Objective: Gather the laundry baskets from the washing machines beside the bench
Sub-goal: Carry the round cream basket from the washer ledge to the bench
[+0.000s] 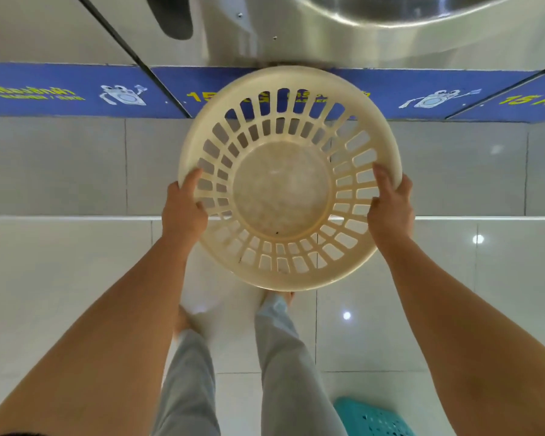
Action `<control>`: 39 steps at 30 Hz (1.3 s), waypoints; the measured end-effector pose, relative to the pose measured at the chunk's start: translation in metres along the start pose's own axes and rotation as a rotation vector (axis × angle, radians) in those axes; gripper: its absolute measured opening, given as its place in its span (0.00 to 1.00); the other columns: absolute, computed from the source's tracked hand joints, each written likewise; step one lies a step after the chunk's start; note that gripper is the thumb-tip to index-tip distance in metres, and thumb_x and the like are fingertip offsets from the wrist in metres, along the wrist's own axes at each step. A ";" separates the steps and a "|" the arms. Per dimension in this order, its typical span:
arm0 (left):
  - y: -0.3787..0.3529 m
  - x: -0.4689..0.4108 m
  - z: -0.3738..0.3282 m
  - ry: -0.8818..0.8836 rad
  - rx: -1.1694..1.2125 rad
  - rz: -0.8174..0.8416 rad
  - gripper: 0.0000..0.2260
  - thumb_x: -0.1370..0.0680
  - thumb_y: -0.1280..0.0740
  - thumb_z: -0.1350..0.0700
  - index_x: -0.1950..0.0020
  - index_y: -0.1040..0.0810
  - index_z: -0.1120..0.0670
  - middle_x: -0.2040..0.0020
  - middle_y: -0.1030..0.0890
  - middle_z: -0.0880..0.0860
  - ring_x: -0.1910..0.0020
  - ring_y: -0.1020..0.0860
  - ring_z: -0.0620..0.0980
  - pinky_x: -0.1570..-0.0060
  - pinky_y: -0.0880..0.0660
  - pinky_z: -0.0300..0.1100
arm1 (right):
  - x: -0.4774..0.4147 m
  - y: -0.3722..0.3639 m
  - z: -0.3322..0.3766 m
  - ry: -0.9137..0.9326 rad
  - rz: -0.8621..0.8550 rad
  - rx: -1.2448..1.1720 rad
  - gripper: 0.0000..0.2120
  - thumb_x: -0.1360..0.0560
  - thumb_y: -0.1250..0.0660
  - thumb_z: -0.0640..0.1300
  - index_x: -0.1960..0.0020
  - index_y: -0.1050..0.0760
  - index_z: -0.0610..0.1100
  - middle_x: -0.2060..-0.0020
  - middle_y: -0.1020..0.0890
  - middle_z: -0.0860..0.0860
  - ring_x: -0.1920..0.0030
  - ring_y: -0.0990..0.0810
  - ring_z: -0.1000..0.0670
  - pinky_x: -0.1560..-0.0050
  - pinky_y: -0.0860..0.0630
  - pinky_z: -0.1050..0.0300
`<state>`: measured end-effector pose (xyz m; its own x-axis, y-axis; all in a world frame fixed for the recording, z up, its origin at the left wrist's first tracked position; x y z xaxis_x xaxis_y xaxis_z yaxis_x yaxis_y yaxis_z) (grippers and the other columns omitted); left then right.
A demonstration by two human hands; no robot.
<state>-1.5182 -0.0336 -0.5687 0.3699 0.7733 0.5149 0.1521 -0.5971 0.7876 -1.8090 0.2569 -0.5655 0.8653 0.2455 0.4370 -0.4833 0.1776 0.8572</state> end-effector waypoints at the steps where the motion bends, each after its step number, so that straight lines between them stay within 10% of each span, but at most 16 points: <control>1: 0.003 0.002 0.002 0.007 0.008 -0.017 0.25 0.20 0.41 0.61 0.25 0.39 0.44 0.35 0.32 0.60 0.40 0.26 0.62 0.43 0.26 0.54 | 0.004 0.001 0.002 0.026 -0.007 0.039 0.25 0.19 0.43 0.43 0.29 0.42 0.65 0.42 0.29 0.57 0.61 0.26 0.48 0.50 0.21 0.46; 15: 0.117 0.111 0.135 0.179 0.167 -0.163 0.28 0.21 0.41 0.64 0.25 0.38 0.41 0.31 0.30 0.57 0.37 0.25 0.59 0.39 0.28 0.51 | 0.152 0.007 0.100 0.197 0.045 0.024 0.33 0.23 0.42 0.34 0.26 0.43 0.63 0.34 0.33 0.48 0.53 0.22 0.41 0.52 0.24 0.47; 39: 0.355 0.363 0.579 0.737 0.605 -0.616 0.31 0.23 0.45 0.67 0.27 0.34 0.39 0.32 0.30 0.53 0.51 0.29 0.49 0.57 0.31 0.42 | 0.536 -0.133 0.497 0.896 0.225 0.296 0.31 0.21 0.41 0.40 0.23 0.46 0.60 0.35 0.33 0.45 0.49 0.22 0.36 0.48 0.26 0.44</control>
<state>-0.7997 -0.0880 -0.2983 -0.5200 0.7889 0.3273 0.6132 0.0780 0.7861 -1.2148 -0.1082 -0.3095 0.2753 0.9012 0.3348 -0.4667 -0.1792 0.8661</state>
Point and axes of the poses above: each hand's wrist, its own x-axis away from the middle knuckle, its own y-axis out of the back of the hand, z = x × y, the point moved 10 cm from there along -x, towards the middle knuckle
